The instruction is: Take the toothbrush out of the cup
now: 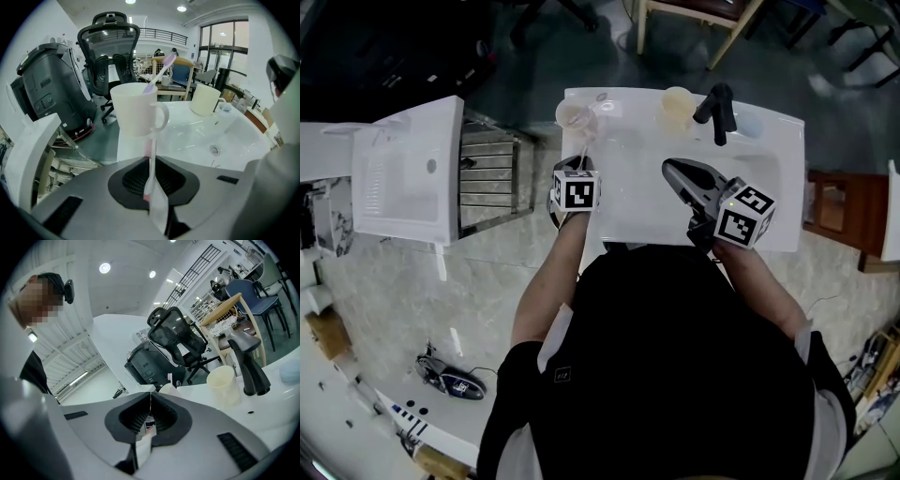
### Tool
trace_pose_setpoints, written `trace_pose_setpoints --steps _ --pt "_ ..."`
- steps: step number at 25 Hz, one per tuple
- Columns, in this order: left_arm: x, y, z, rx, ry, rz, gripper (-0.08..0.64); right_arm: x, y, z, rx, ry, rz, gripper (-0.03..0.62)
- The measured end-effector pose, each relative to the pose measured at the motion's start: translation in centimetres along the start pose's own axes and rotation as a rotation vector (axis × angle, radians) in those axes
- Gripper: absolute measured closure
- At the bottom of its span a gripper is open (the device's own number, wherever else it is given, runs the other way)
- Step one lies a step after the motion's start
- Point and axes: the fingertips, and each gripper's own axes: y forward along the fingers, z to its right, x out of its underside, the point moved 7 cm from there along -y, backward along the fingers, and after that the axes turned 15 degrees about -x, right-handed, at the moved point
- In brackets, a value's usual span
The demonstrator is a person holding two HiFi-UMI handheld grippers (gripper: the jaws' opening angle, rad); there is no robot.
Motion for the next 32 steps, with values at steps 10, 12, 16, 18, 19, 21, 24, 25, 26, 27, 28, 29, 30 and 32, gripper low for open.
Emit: trace_pose_setpoints --steps 10,12,16,18,19,21,24,25,26,27,28,29,30,32 --pt "-0.4 1.0 -0.2 -0.037 0.028 -0.006 0.460 -0.1 -0.3 -0.2 0.030 -0.005 -0.005 0.563" --pt "-0.3 0.9 -0.2 -0.038 0.028 0.002 0.457 -0.1 -0.4 -0.3 0.031 -0.007 -0.002 0.563" --pt "-0.3 0.8 -0.2 -0.044 0.025 0.012 0.457 -0.2 -0.6 -0.5 0.040 -0.007 -0.003 0.563" --pt "-0.4 0.7 -0.2 -0.050 0.026 0.021 0.457 -0.2 -0.6 -0.5 0.042 -0.007 -0.004 0.563" --pt "-0.4 0.7 -0.3 -0.052 0.026 0.027 0.457 -0.2 -0.5 -0.5 0.038 -0.007 -0.002 0.563" --pt "-0.7 0.4 -0.5 -0.057 0.017 0.049 0.457 -0.3 -0.3 -0.4 0.038 -0.007 -0.004 0.563" --pt "-1.5 -0.8 -1.0 -0.065 -0.002 0.104 0.462 -0.3 -0.1 -0.6 0.043 -0.011 -0.013 0.563" --pt "-1.7 -1.3 -1.1 -0.063 -0.011 0.123 0.474 -0.4 -0.1 -0.8 0.040 -0.015 -0.013 0.563" --pt "-1.9 -2.0 -1.3 -0.056 -0.023 0.142 0.485 -0.4 0.1 -1.0 0.036 -0.020 -0.012 0.563" --pt "-2.2 -2.8 -1.5 -0.043 -0.039 0.163 0.494 -0.5 0.2 -1.2 0.031 -0.026 -0.010 0.563" --pt "-2.5 -3.7 -1.7 -0.026 -0.059 0.186 0.502 -0.6 0.5 -1.4 0.027 -0.033 -0.009 0.563" --pt "-2.7 -4.7 -2.0 -0.010 -0.078 0.212 0.505 -0.8 0.7 -1.7 0.022 -0.039 -0.008 0.563" --pt "-2.9 -5.8 -2.3 0.003 -0.092 0.238 0.506 -0.9 0.9 -2.1 0.018 -0.045 -0.008 0.563" --pt "-3.1 -8.0 -2.9 0.019 -0.113 0.288 0.514 -1.0 1.3 -2.7 0.012 -0.057 -0.011 0.563"
